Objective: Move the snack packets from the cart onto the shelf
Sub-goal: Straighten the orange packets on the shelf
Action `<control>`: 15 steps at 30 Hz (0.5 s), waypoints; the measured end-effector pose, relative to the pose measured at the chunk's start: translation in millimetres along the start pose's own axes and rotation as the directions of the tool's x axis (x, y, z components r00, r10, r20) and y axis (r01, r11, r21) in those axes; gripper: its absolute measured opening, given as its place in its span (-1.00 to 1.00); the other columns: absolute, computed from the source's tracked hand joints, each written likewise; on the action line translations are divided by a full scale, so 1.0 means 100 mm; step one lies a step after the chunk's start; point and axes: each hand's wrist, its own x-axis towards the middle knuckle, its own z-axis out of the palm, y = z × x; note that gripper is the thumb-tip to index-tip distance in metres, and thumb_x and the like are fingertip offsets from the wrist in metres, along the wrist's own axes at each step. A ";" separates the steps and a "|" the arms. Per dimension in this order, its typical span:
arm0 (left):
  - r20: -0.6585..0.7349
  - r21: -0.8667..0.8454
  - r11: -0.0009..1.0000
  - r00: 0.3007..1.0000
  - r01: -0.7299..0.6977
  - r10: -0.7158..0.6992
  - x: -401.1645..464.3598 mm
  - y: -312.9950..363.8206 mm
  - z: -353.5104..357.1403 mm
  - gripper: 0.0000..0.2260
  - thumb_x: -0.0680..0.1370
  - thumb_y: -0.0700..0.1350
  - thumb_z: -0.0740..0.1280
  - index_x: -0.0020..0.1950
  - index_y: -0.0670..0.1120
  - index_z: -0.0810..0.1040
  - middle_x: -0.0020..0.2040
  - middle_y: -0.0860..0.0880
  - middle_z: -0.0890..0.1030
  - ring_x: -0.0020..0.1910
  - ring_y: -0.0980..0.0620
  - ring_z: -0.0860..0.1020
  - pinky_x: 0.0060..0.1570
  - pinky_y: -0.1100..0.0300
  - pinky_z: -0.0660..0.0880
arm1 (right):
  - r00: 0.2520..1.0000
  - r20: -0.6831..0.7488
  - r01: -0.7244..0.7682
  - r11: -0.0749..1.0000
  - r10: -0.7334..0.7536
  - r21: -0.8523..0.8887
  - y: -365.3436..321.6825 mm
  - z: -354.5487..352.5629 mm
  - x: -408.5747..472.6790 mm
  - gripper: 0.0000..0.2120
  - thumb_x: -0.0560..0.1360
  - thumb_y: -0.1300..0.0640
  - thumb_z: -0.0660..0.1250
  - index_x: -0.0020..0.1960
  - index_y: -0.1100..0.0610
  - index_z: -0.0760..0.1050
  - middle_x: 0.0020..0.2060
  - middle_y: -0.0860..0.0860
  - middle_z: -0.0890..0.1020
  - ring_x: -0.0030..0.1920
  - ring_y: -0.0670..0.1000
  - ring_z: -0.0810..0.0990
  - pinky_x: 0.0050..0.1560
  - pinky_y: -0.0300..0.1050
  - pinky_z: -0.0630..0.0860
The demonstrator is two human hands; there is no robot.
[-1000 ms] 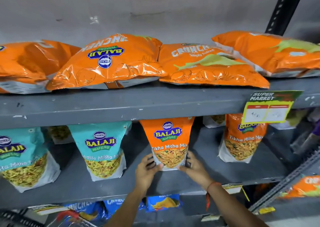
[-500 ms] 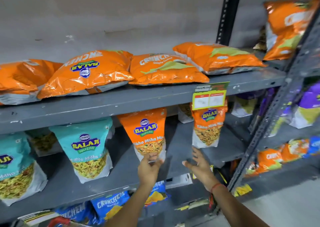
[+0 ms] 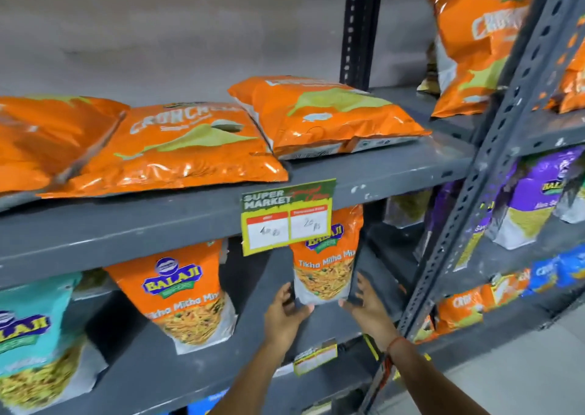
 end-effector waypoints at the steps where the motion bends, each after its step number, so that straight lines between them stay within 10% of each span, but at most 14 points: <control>1: 0.002 -0.010 1.000 1.000 0.000 0.000 0.06 0.00 0.05 -0.48 0.34 -0.26 0.51 0.26 -0.08 0.45 0.13 0.01 0.57 -0.03 0.15 0.57 -0.17 0.40 0.56 | 0.999 0.033 0.009 1.000 -0.008 -0.017 0.02 -0.02 0.09 -0.26 0.45 0.22 0.40 0.50 0.03 0.09 0.45 0.04 0.31 0.44 0.10 0.29 0.40 0.18 0.32; 6: -0.081 0.028 0.999 0.997 -0.016 0.018 0.15 -0.10 0.14 -0.63 0.33 -0.11 0.53 0.07 0.12 0.53 0.04 0.00 0.67 -0.05 0.24 0.63 0.04 0.00 0.60 | 0.986 0.159 0.054 0.996 -0.044 -0.064 0.05 -0.03 0.27 -0.44 0.47 0.20 0.38 0.36 -0.13 0.26 0.23 -0.17 0.48 0.26 -0.10 0.42 0.21 -0.12 0.35; 10: -0.101 0.058 0.998 0.994 -0.031 0.037 0.09 -0.11 0.15 -0.63 0.37 -0.14 0.51 0.13 0.03 0.54 -0.03 0.10 0.64 -0.15 0.45 0.59 -0.02 0.19 0.61 | 0.984 0.164 0.086 0.993 -0.072 -0.080 0.06 -0.04 0.24 -0.47 0.46 0.18 0.39 0.27 -0.24 0.28 0.15 -0.24 0.52 0.19 -0.17 0.46 0.04 -0.34 0.37; 15: -0.097 0.044 0.999 0.995 -0.029 0.033 -0.08 -0.02 0.12 -0.52 0.37 -0.17 0.50 0.26 -0.07 0.50 0.12 0.03 0.57 0.09 0.09 0.55 0.20 -0.05 0.53 | 0.996 0.063 0.062 0.998 -0.062 -0.007 -0.04 -0.03 0.11 -0.23 0.41 0.25 0.44 0.48 0.00 0.11 0.22 -0.06 0.45 0.20 -0.05 0.42 0.21 -0.13 0.39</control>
